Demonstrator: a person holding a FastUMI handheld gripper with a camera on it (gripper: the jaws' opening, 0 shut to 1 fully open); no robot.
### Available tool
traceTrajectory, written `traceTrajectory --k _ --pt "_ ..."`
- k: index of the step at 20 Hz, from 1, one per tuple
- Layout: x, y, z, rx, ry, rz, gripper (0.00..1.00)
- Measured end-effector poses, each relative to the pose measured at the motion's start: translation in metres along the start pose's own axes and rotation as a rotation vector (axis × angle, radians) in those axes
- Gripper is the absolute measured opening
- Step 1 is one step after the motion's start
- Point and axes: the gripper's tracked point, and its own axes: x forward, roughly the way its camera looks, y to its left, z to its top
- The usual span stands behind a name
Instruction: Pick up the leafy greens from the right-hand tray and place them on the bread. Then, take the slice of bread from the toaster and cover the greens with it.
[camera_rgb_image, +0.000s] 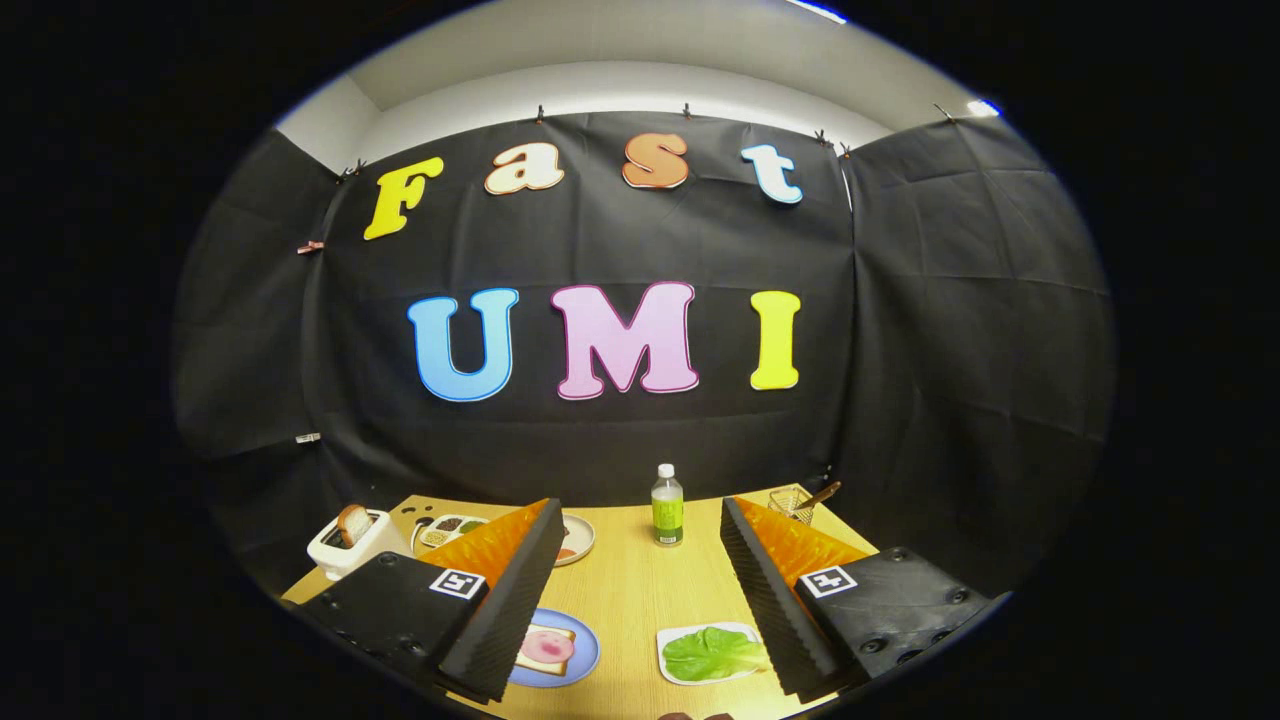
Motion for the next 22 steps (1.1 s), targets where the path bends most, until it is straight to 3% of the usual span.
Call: traceTrajectory --k 10,22 --pt "0.028 -0.027 -0.057 -0.029 0.145 0.013 0.98" --pt "0.07 -0.058 -0.193 -0.085 0.39 0.22 0.98"
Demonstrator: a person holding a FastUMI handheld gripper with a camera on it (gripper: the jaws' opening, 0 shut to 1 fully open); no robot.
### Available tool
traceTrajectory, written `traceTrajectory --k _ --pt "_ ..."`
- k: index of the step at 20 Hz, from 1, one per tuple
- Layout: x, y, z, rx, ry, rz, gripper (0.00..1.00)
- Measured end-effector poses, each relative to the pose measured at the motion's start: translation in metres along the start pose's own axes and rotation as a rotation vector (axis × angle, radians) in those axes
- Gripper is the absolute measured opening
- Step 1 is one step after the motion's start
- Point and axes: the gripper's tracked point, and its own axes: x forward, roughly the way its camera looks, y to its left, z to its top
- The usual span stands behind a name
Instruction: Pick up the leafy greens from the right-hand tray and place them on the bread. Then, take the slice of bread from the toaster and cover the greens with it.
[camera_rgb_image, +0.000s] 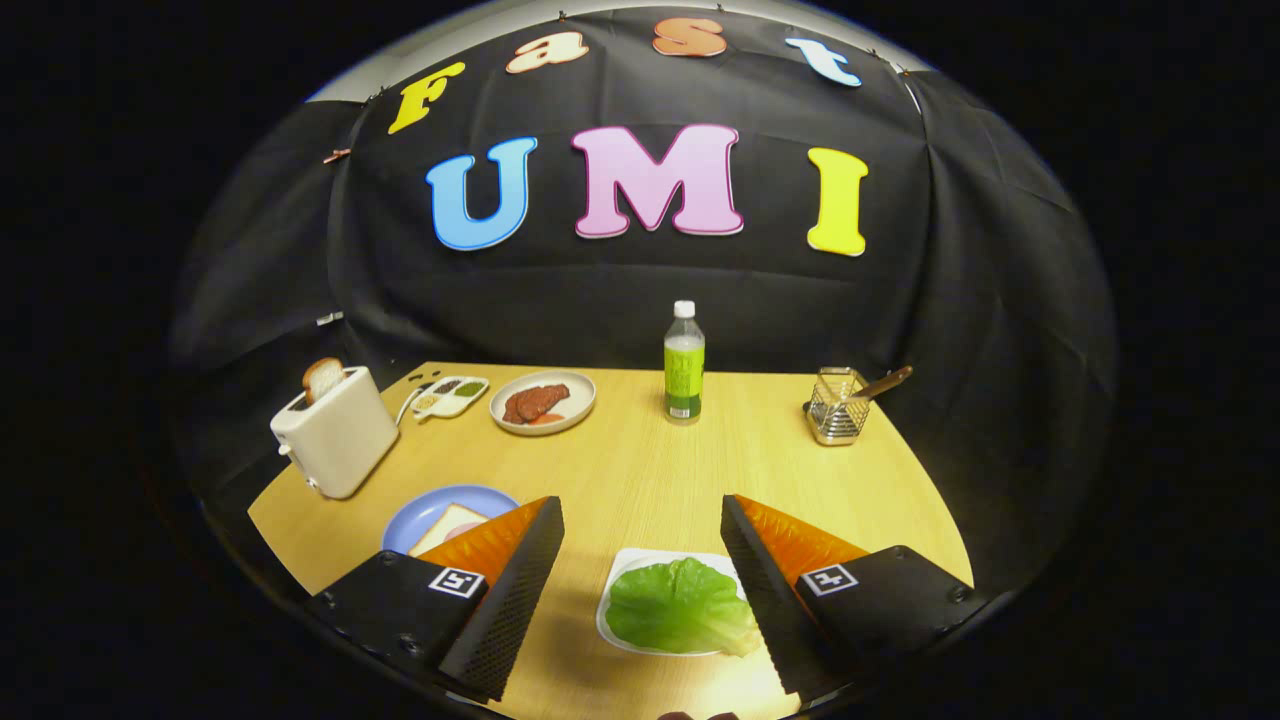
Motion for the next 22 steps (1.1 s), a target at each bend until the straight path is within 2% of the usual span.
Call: traceTrajectory --k 5,9,12,17,18,20,22 --pt "0.025 -0.012 -0.053 -0.048 0.11 0.031 0.99" --pt "0.036 -0.025 -0.093 -0.061 0.204 0.018 0.98" --pt "0.046 -0.027 -0.115 -0.061 0.259 0.019 0.99" --pt "0.052 -0.031 -0.149 -0.13 0.367 0.014 0.99" --pt "0.055 -0.031 -0.144 -0.121 0.35 0.011 0.99" --pt "0.057 -0.026 -0.149 -0.083 0.371 0.032 0.95" --pt "0.057 -0.025 -0.149 -0.083 0.375 0.033 0.85"
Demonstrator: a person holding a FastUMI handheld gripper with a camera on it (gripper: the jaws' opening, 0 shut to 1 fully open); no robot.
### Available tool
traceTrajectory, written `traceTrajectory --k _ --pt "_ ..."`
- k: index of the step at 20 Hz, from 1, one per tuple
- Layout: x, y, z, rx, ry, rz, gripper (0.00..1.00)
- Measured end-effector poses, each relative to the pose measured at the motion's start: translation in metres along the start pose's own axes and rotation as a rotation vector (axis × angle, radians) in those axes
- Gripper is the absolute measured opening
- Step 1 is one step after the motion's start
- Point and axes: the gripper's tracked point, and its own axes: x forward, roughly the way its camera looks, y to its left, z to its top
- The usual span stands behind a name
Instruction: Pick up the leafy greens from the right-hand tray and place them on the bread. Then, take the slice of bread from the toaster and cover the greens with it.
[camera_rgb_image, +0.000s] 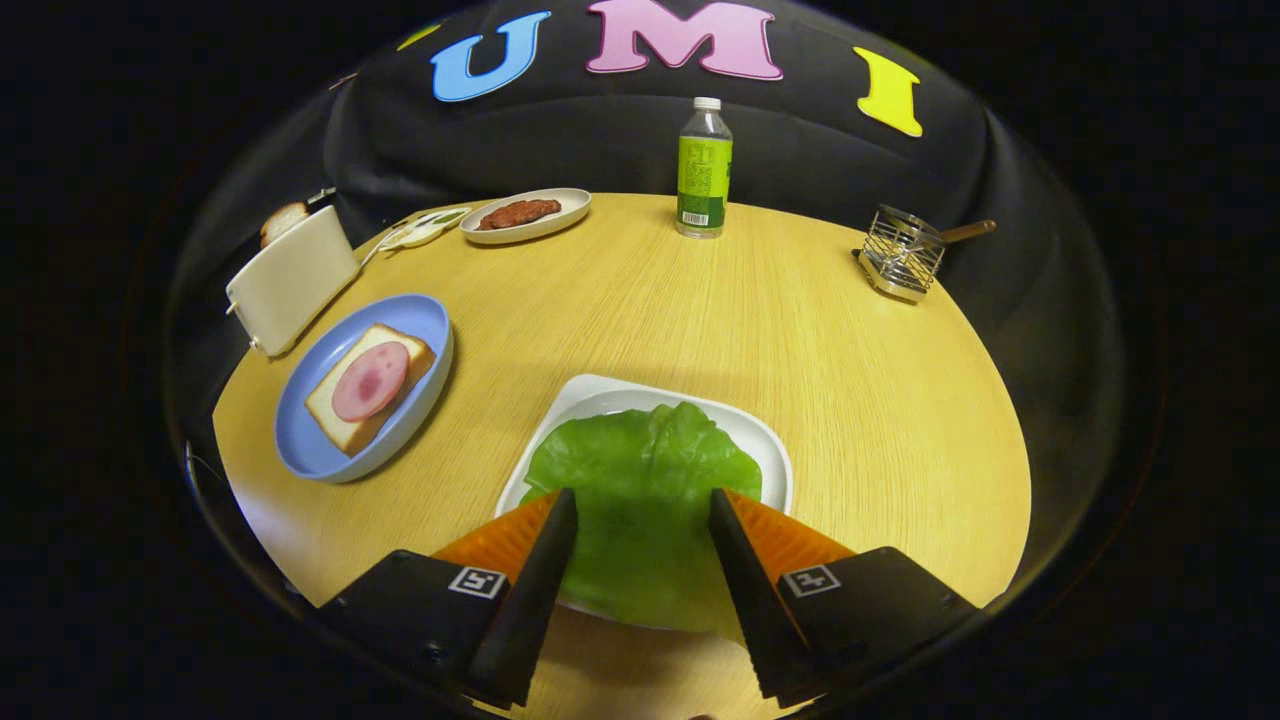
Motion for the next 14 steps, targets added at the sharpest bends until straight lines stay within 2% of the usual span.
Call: traceTrajectory --k 2,3,5,7,8,10,14 --pt "-0.0001 0.0043 -0.0002 -0.021 0.011 0.018 0.83" --pt "-0.0013 0.0045 -0.0004 -0.026 0.015 0.02 0.68" --pt "-0.0013 0.0026 0.0001 -0.024 0.025 0.021 0.65" --pt "-0.0011 0.0027 0.0005 -0.011 0.03 0.023 0.29" --pt "-0.0016 0.0013 0.0004 -0.017 0.04 0.019 0.3" --pt "-0.0011 -0.0019 -0.0005 -0.002 0.051 0.014 0.12" --pt "-0.0052 -0.0013 0.0052 0.031 0.074 0.045 0.07"
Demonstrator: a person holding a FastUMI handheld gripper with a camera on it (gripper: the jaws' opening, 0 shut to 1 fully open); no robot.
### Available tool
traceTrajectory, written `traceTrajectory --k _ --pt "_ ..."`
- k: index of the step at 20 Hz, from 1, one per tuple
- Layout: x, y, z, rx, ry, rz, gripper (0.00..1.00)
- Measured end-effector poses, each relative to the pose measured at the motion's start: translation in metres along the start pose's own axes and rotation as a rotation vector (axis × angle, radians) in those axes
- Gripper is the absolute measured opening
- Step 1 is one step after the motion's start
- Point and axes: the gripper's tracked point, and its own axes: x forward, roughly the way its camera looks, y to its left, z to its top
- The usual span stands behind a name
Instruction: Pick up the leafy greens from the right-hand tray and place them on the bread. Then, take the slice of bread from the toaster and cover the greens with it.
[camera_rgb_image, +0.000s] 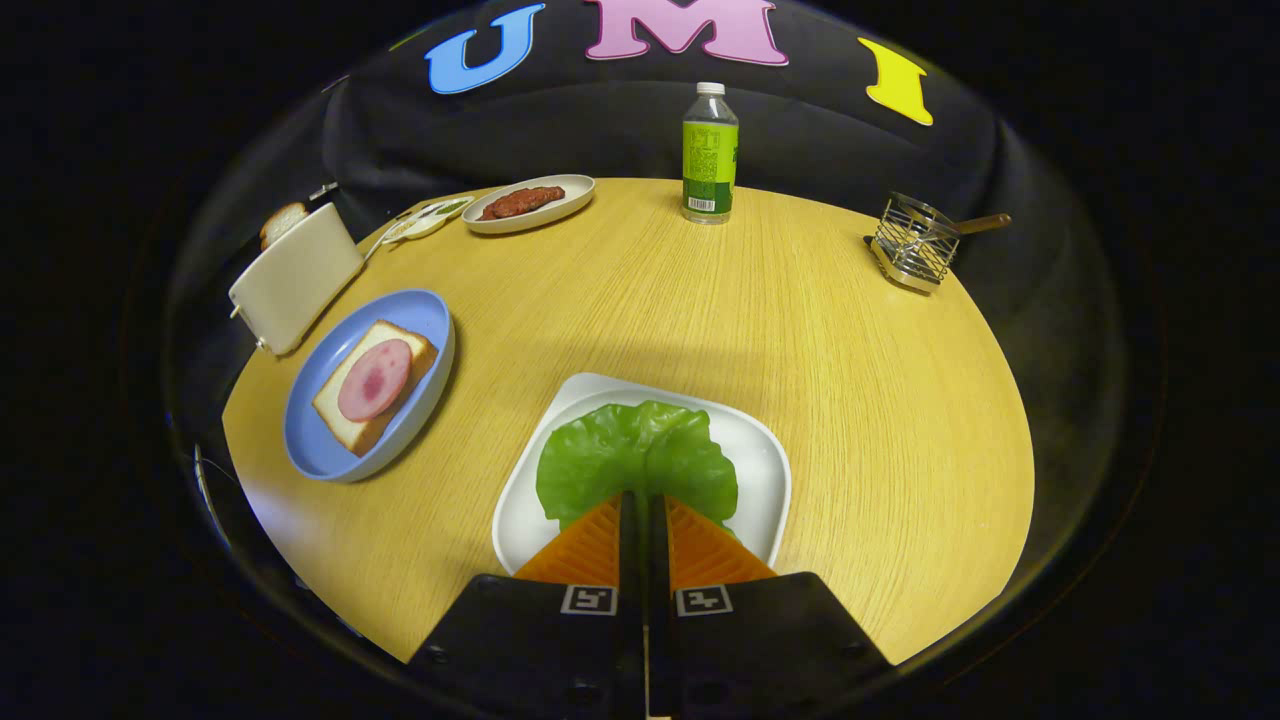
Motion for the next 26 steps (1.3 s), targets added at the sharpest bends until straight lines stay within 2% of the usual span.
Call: traceTrajectory --k 6,13,19,26 --pt "-0.038 0.006 0.046 -0.039 -0.082 -0.021 0.06" --pt "-0.077 0.057 0.101 -0.047 -0.177 0.024 0.06" --pt "-0.07 0.127 0.124 -0.083 -0.212 0.086 0.07" --pt "-0.039 0.189 0.123 -0.148 -0.192 0.121 0.06"
